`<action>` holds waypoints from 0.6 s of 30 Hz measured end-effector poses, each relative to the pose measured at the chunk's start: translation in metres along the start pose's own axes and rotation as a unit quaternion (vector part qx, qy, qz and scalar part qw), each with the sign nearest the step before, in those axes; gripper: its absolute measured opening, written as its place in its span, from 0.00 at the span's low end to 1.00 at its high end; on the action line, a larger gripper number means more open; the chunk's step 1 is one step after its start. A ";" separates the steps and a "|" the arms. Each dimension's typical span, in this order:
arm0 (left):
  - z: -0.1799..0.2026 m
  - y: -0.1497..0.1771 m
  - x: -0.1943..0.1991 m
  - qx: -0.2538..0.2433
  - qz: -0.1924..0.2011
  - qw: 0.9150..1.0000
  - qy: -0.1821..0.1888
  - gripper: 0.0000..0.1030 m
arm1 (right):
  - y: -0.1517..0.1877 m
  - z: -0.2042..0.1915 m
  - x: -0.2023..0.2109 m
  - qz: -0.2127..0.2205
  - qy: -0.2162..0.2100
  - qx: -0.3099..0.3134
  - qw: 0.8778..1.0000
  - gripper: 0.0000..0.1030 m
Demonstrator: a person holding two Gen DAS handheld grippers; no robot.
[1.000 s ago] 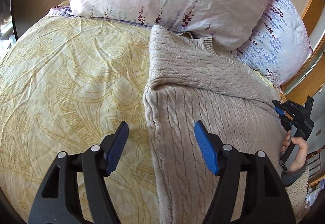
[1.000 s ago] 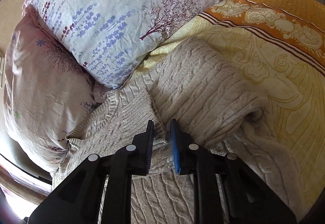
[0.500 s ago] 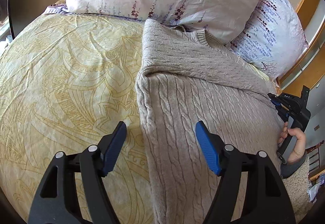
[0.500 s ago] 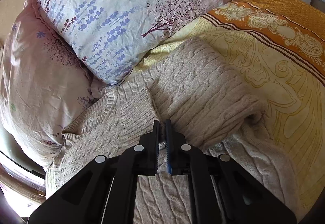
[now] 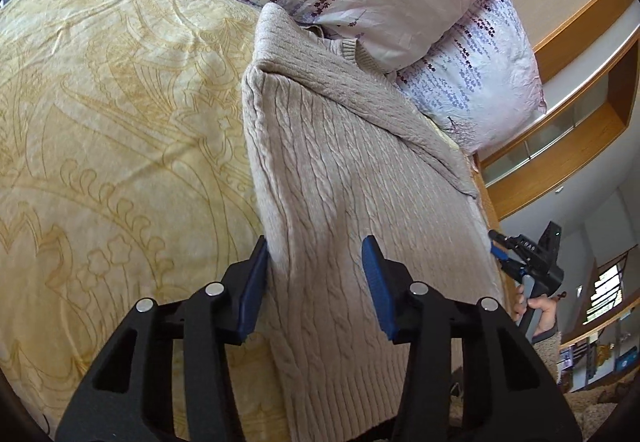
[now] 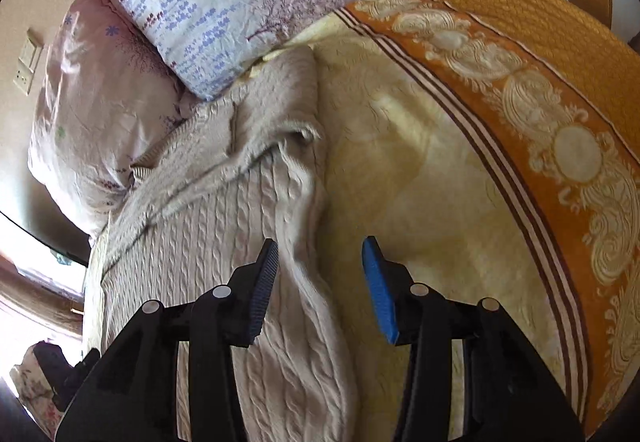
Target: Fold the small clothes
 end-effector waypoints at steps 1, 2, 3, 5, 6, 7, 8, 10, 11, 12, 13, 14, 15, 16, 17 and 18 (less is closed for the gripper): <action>0.001 0.005 0.001 0.008 -0.003 1.000 0.013 0.41 | 0.007 0.000 0.005 0.002 -0.007 0.007 1.000 0.45; 0.001 0.010 0.002 0.017 -0.006 0.999 0.026 0.40 | 0.013 -0.001 0.009 -0.004 -0.016 0.011 1.000 0.45; 0.001 0.013 0.003 0.024 -0.008 0.999 0.036 0.38 | 0.020 -0.003 0.011 -0.013 -0.035 0.013 0.999 0.45; 0.004 0.023 0.004 0.025 -0.015 0.999 0.042 0.30 | 0.036 -0.009 0.015 -0.036 -0.077 0.013 0.996 0.42; 0.006 0.027 0.005 0.023 -0.017 0.999 0.046 0.29 | 0.042 -0.011 0.018 -0.037 -0.087 0.016 0.995 0.42; 0.008 0.032 0.006 0.021 -0.019 0.998 0.051 0.29 | 0.047 -0.011 0.021 -0.039 -0.097 0.017 0.994 0.42; 0.010 0.036 0.007 0.020 -0.022 0.998 0.057 0.29 | 0.052 -0.011 0.023 -0.042 -0.109 0.013 0.993 0.42; 0.015 0.043 0.008 0.016 -0.025 0.998 0.063 0.29 | 0.061 -0.008 0.026 -0.055 -0.144 -0.005 0.988 0.40; 0.016 0.046 0.008 0.013 -0.025 0.997 0.065 0.29 | 0.066 -0.005 0.027 -0.062 -0.157 -0.012 0.986 0.36; 0.018 0.048 0.009 0.011 -0.027 0.997 0.067 0.29 | 0.069 -0.002 0.029 -0.061 -0.157 -0.017 0.986 0.34; 0.018 0.049 0.009 0.009 -0.029 0.997 0.065 0.29 | 0.072 0.001 0.033 -0.052 -0.147 -0.018 0.988 0.32; 0.020 0.051 0.008 0.005 -0.032 0.998 0.061 0.28 | 0.072 0.003 0.037 -0.041 -0.133 -0.013 0.990 0.32; 0.021 0.052 0.008 -0.001 -0.036 0.998 0.056 0.29 | 0.073 0.005 0.041 -0.031 -0.115 -0.007 0.993 0.32; 0.022 0.053 0.006 -0.008 -0.040 0.998 0.053 0.29 | 0.074 0.005 0.044 -0.027 -0.103 -0.001 0.994 0.32; 0.023 0.053 0.005 -0.010 -0.042 0.998 0.051 0.29 | 0.075 0.006 0.044 -0.030 -0.100 0.002 0.995 0.33; 0.024 0.053 0.005 -0.010 -0.044 0.998 0.052 0.29 | 0.077 0.006 0.045 -0.037 -0.104 0.000 0.994 0.33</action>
Point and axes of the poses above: each gripper's, at about its wrist camera, not at the fingertips, and x roughly against the way its jaws point, z to its right, y to its underside, the point moved 5 cm from there along -x, roughly the way its jaws point, and after that the axes turned 4 degrees about y, right-handed, at the moved point
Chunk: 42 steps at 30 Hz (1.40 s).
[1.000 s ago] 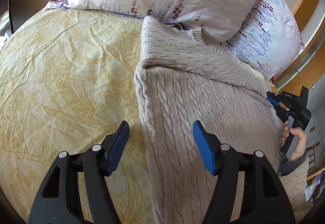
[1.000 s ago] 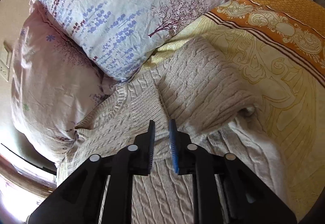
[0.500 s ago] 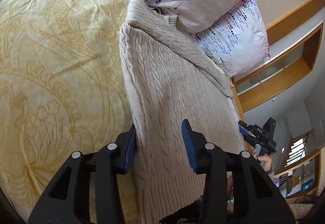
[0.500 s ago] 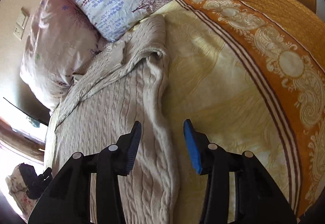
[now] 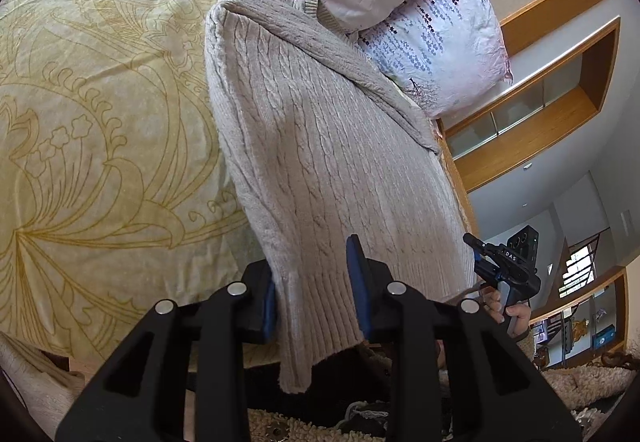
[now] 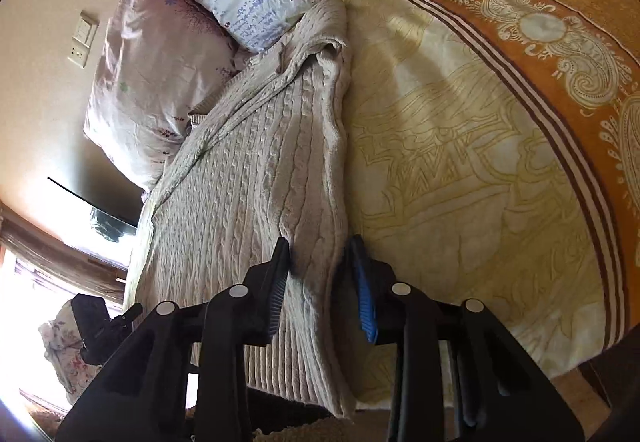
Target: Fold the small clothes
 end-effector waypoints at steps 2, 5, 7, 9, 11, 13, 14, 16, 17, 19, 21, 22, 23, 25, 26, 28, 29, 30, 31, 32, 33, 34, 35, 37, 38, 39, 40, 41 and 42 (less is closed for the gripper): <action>0.000 -0.001 0.000 0.003 -0.002 1.000 0.006 0.35 | 0.004 0.001 -0.001 -0.018 -0.015 -0.004 1.000 0.33; 0.000 -0.001 -0.002 0.002 -0.003 1.000 0.006 0.35 | 0.014 -0.003 -0.004 -0.050 -0.052 0.000 0.997 0.33; 0.000 -0.002 -0.003 0.001 -0.005 1.000 0.008 0.34 | 0.021 -0.007 -0.009 -0.071 -0.078 0.000 0.994 0.33; 0.001 -0.004 -0.005 0.000 -0.006 1.000 0.010 0.34 | 0.025 -0.009 -0.009 -0.071 -0.092 0.001 0.993 0.33; 0.002 -0.004 -0.006 -0.002 -0.008 1.000 0.011 0.34 | 0.024 -0.009 -0.009 -0.065 -0.093 0.001 0.994 0.30; 0.001 -0.005 -0.008 -0.001 -0.010 1.000 0.011 0.30 | 0.023 -0.012 -0.009 -0.050 -0.078 0.019 0.995 0.21; 0.000 -0.005 -0.010 0.001 -0.012 1.000 0.010 0.22 | 0.022 -0.014 -0.008 -0.037 -0.072 0.032 0.996 0.11; -0.004 -0.005 -0.012 0.007 -0.012 1.000 0.007 0.11 | 0.017 -0.021 -0.002 0.000 -0.070 0.052 0.996 0.09; -0.006 -0.007 -0.012 0.011 -0.011 1.000 0.009 0.09 | 0.014 -0.025 0.001 0.018 -0.070 0.061 0.996 0.08; -0.007 -0.009 -0.010 0.014 -0.004 1.000 0.016 0.07 | 0.008 -0.033 0.009 0.052 -0.068 0.080 0.993 0.08; -0.004 -0.012 -0.006 0.006 0.006 1.000 0.019 0.07 | 0.004 -0.040 0.015 0.077 -0.071 0.094 0.990 0.08; -0.002 -0.014 -0.004 0.002 0.013 1.000 0.021 0.07 | 0.001 -0.042 0.018 0.089 -0.074 0.098 0.988 0.08; -0.001 -0.017 -0.001 0.000 0.020 1.000 0.023 0.06 | 0.000 -0.044 0.021 0.101 -0.076 0.101 0.987 0.08; 0.001 -0.024 0.006 -0.002 0.037 0.999 0.031 0.06 | -0.005 -0.047 0.026 0.126 -0.078 0.106 0.983 0.08; 0.002 -0.028 0.010 -0.002 0.046 0.998 0.035 0.06 | -0.006 -0.049 0.028 0.136 -0.079 0.106 0.982 0.08; 0.002 -0.038 0.015 -0.002 0.062 0.997 0.042 0.06 | -0.012 -0.052 0.031 0.155 -0.080 0.108 0.979 0.08; 0.003 -0.042 0.017 -0.003 0.070 0.997 0.044 0.06 | -0.015 -0.053 0.031 0.162 -0.080 0.109 0.978 0.08; 0.003 -0.047 0.019 -0.004 0.076 0.996 0.044 0.06 | -0.018 -0.055 0.032 0.168 -0.079 0.109 0.976 0.08; 0.004 -0.051 0.021 -0.005 0.082 0.996 0.045 0.06 | -0.021 -0.057 0.032 0.176 -0.079 0.110 0.975 0.08; 0.005 -0.057 0.022 -0.006 0.088 0.995 0.047 0.06 | -0.024 -0.059 0.033 0.182 -0.080 0.111 0.974 0.08; 0.005 -0.062 0.023 -0.007 0.094 0.994 0.049 0.06 | -0.028 -0.061 0.034 0.189 -0.081 0.112 0.972 0.08; 0.006 -0.068 0.024 -0.007 0.100 0.994 0.050 0.06 | -0.031 -0.063 0.034 0.196 -0.081 0.113 0.971 0.08; 0.006 -0.074 0.025 -0.007 0.106 0.993 0.051 0.06 | -0.034 -0.065 0.035 0.202 -0.080 0.114 0.969 0.08; 0.005 -0.087 0.027 -0.005 0.119 0.992 0.051 0.06 | -0.045 -0.069 0.036 0.213 -0.076 0.113 0.967 0.08; 0.005 -0.094 0.027 -0.003 0.125 0.991 0.050 0.06 | -0.050 -0.070 0.037 0.218 -0.077 0.110 0.967 0.08; 0.004 -0.103 0.027 0.000 0.132 0.990 0.047 0.06 | -0.057 -0.072 0.037 0.224 -0.078 0.108 0.966 0.08; 0.003 -0.111 0.026 0.003 0.138 0.989 0.043 0.06 | -0.065 -0.074 0.036 0.228 -0.081 0.105 0.965 0.08; 0.002 -0.120 0.026 0.005 0.145 0.989 0.041 0.06 | -0.073 -0.077 0.036 0.234 -0.082 0.103 0.963 0.08; 0.001 -0.129 0.025 0.008 0.152 0.988 0.037 0.06 | -0.079 -0.080 0.035 0.239 -0.083 0.102 0.962 0.08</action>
Point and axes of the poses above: each gripper's, at about its wrist camera, not at the fingertips, and x roughly against the way its jaws point, z to its right, y to its underside, the point moved 5 cm from there along -x, roughly the way its jaws point, and after that the axes turned 4 degrees about y, right-handed, at the moved point
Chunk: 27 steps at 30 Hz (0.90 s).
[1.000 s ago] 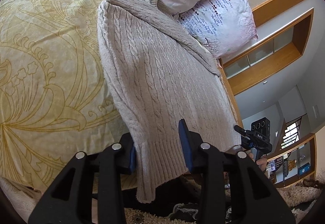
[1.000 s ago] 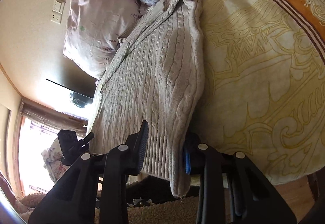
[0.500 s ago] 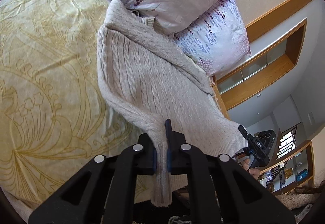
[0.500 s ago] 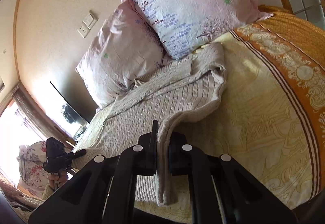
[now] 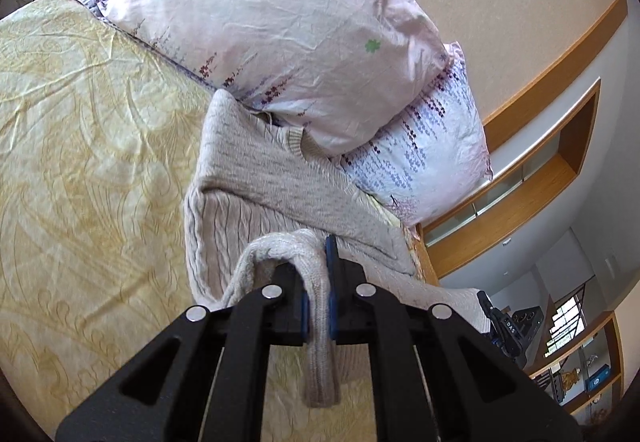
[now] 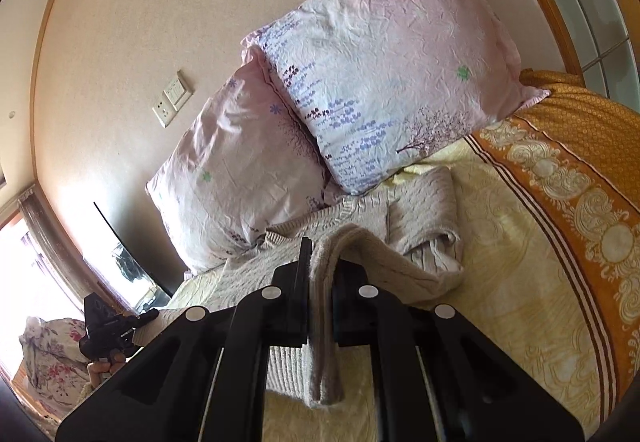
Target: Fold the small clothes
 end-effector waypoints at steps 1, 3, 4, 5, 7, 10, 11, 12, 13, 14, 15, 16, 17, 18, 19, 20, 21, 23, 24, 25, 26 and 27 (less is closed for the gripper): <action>-0.001 -0.008 -0.004 0.003 0.005 1.000 -0.004 0.06 | -0.006 -0.001 -0.006 0.002 -0.004 -0.001 1.000 0.08; 0.000 -0.020 -0.014 0.003 0.010 1.000 -0.008 0.06 | -0.012 -0.004 -0.017 0.003 -0.002 -0.004 1.000 0.08; 0.000 -0.026 -0.019 0.000 0.011 1.000 -0.011 0.06 | -0.015 -0.005 -0.023 0.003 -0.001 -0.004 1.000 0.08; 0.000 -0.030 -0.024 -0.003 0.012 1.000 -0.013 0.06 | -0.017 -0.005 -0.028 0.003 0.002 -0.004 1.000 0.08; -0.001 -0.039 -0.035 -0.005 0.013 1.000 -0.022 0.06 | -0.023 -0.004 -0.038 0.003 0.006 -0.007 1.000 0.08; -0.006 -0.053 -0.051 0.004 0.019 0.999 -0.025 0.06 | -0.034 0.000 -0.057 0.005 0.021 -0.016 1.000 0.08; -0.008 -0.058 -0.056 0.008 0.023 0.999 -0.025 0.06 | -0.038 0.001 -0.064 0.006 0.028 -0.017 0.999 0.08; -0.010 -0.062 -0.061 0.010 0.029 0.999 -0.026 0.06 | -0.041 0.003 -0.071 0.008 0.033 -0.020 0.999 0.08; -0.011 -0.066 -0.065 0.010 0.034 0.999 -0.028 0.06 | -0.044 0.004 -0.078 0.008 0.039 -0.023 0.999 0.08; -0.013 -0.070 -0.071 0.010 0.039 0.999 -0.032 0.06 | -0.046 0.006 -0.086 0.008 0.043 -0.026 0.999 0.08; -0.015 -0.073 -0.076 0.009 0.042 0.998 -0.037 0.06 | -0.047 0.007 -0.094 0.006 0.049 -0.028 0.998 0.08; -0.017 -0.076 -0.082 0.010 0.044 0.998 -0.042 0.06 | -0.048 0.010 -0.102 0.003 0.055 -0.031 0.998 0.08; -0.019 -0.078 -0.088 0.012 0.045 0.998 -0.046 0.06 | -0.047 0.014 -0.110 -0.002 0.061 -0.035 0.997 0.08; -0.022 -0.081 -0.094 0.016 0.044 0.998 -0.051 0.06 | -0.046 0.018 -0.118 -0.008 0.068 -0.039 0.997 0.08; -0.026 -0.083 -0.099 0.022 0.043 0.997 -0.054 0.06 | -0.045 0.022 -0.127 -0.015 0.074 -0.045 0.996 0.08; -0.030 -0.085 -0.105 0.028 0.041 0.997 -0.057 0.06 | -0.044 0.026 -0.135 -0.021 0.082 -0.050 0.995 0.08; -0.034 -0.087 -0.110 0.034 0.040 0.997 -0.061 0.06 | -0.043 0.031 -0.142 -0.026 0.089 -0.055 0.994 0.08; -0.041 -0.092 -0.118 0.044 0.042 0.996 -0.066 0.06 | -0.044 0.040 -0.155 -0.031 0.097 -0.069 0.992 0.08; -0.044 -0.094 -0.122 0.048 0.044 0.995 -0.069 0.06 | -0.045 0.044 -0.160 -0.031 0.098 -0.078 0.992 0.08; -0.047 -0.094 -0.126 0.049 0.046 0.995 -0.073 0.06 | -0.046 0.050 -0.166 -0.034 0.101 -0.086 0.991 0.08; -0.050 -0.094 -0.129 0.048 0.047 0.995 -0.080 0.06 | -0.046 0.054 -0.172 -0.041 0.108 -0.091 0.989 0.08; -0.053 -0.092 -0.133 0.045 0.047 0.994 -0.089 0.06 | -0.044 0.060 -0.178 -0.053 0.116 -0.095 0.987 0.08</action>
Point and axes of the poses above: each gripper's, at about its wrist camera, not at the fingertips, and x roughly against the way its jaws point, z to its right, y to its underside, the point moved 5 cm from there along -x, roughly the way its jaws point, and after that the axes turned 4 degrees about y, right-handed, at the moved point
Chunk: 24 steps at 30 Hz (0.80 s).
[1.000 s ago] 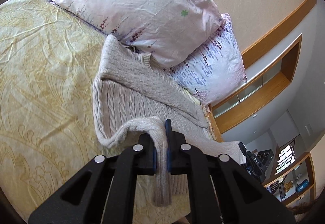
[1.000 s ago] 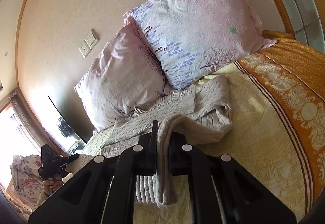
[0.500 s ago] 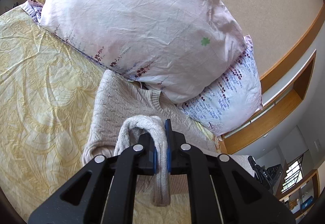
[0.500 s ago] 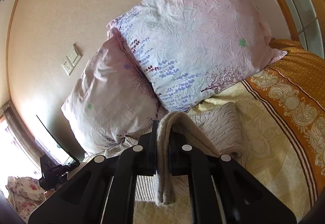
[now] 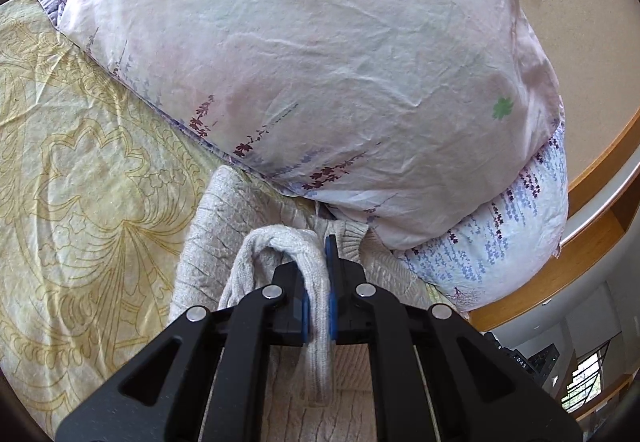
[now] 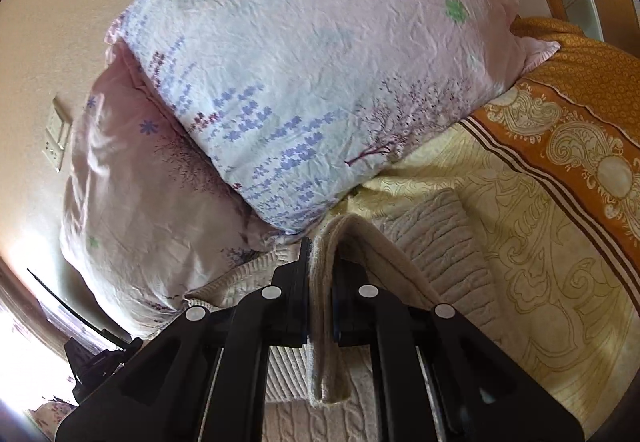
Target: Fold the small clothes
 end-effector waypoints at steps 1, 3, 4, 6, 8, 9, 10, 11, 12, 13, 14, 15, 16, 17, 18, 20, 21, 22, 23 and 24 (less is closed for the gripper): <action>-0.002 0.003 -0.005 -0.005 -0.002 1.000 -0.011 0.06 | 0.002 0.004 -0.007 -0.014 0.007 -0.003 1.000 0.08; -0.007 0.009 -0.011 -0.011 -0.010 1.000 -0.027 0.06 | 0.009 0.011 -0.017 -0.044 0.013 -0.007 0.999 0.08; -0.009 0.011 -0.013 -0.012 -0.015 0.999 -0.030 0.06 | 0.013 0.013 -0.019 -0.054 0.014 -0.008 0.998 0.08; -0.009 0.012 -0.014 -0.010 -0.025 0.999 -0.028 0.06 | 0.016 0.017 -0.017 -0.064 0.013 -0.011 0.998 0.09; -0.006 0.012 -0.010 -0.008 -0.030 0.999 -0.019 0.07 | 0.019 0.017 -0.013 -0.072 0.009 -0.009 0.997 0.09; -0.004 0.013 -0.008 -0.010 -0.036 0.999 -0.015 0.08 | 0.021 0.017 -0.010 -0.075 0.008 -0.007 0.997 0.09; -0.003 0.015 -0.005 -0.013 -0.042 0.999 -0.012 0.08 | 0.023 0.017 -0.007 -0.079 0.007 -0.004 0.997 0.09; -0.001 0.016 -0.003 -0.015 -0.049 0.999 -0.008 0.08 | 0.025 0.017 -0.004 -0.084 0.008 0.000 0.996 0.09; 0.000 0.019 -0.001 -0.015 -0.057 0.998 -0.003 0.08 | 0.029 0.017 -0.001 -0.090 0.008 0.003 0.996 0.09; 0.001 0.022 0.001 -0.014 -0.066 0.998 0.003 0.08 | 0.032 0.018 0.001 -0.096 0.008 0.005 0.995 0.09; 0.001 0.025 0.002 -0.013 -0.075 0.997 0.007 0.08 | 0.035 0.019 0.003 -0.101 0.009 0.008 0.995 0.09; 0.002 0.029 0.004 -0.014 -0.082 0.996 0.009 0.08 | 0.039 0.020 0.005 -0.106 0.010 0.009 0.994 0.09; 0.002 0.032 0.006 -0.017 -0.088 0.996 0.009 0.08 | 0.042 0.022 0.008 -0.111 0.009 0.007 0.994 0.09; 0.003 0.035 0.007 -0.022 -0.093 0.995 0.007 0.08 | 0.045 0.024 0.010 -0.116 0.009 0.006 0.993 0.10; 0.003 0.038 0.008 -0.026 -0.099 0.995 0.004 0.08 | 0.048 0.025 0.013 -0.121 0.008 0.005 0.993 0.10; 0.005 0.043 0.008 -0.034 -0.109 0.993 0.001 0.08 | 0.053 0.026 0.015 -0.129 0.008 0.009 0.992 0.10; 0.006 0.045 0.008 -0.038 -0.114 0.993 0.000 0.08 | 0.055 0.024 0.014 -0.134 0.009 0.016 0.991 0.10; 0.006 0.045 0.008 -0.041 -0.114 0.993 0.000 0.08 | 0.055 0.022 0.014 -0.132 0.008 0.025 0.991 0.09; 0.007 0.043 0.007 -0.041 -0.113 0.993 0.005 0.07 | 0.052 0.018 0.015 -0.121 0.008 0.034 0.992 0.09; 0.007 0.039 0.006 -0.037 -0.108 0.993 0.011 0.07 | 0.047 0.015 0.016 -0.108 0.005 0.037 0.993 0.09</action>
Point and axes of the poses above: each gripper's, at about its wrist camera, not at the fingertips, and x roughly against the way its jaws point, z to its right, y to its underside, the point moved 5 cm from there along -x, roughly the way its jaws point, and after that the axes turned 4 degrees about y, right-handed, at the moved point
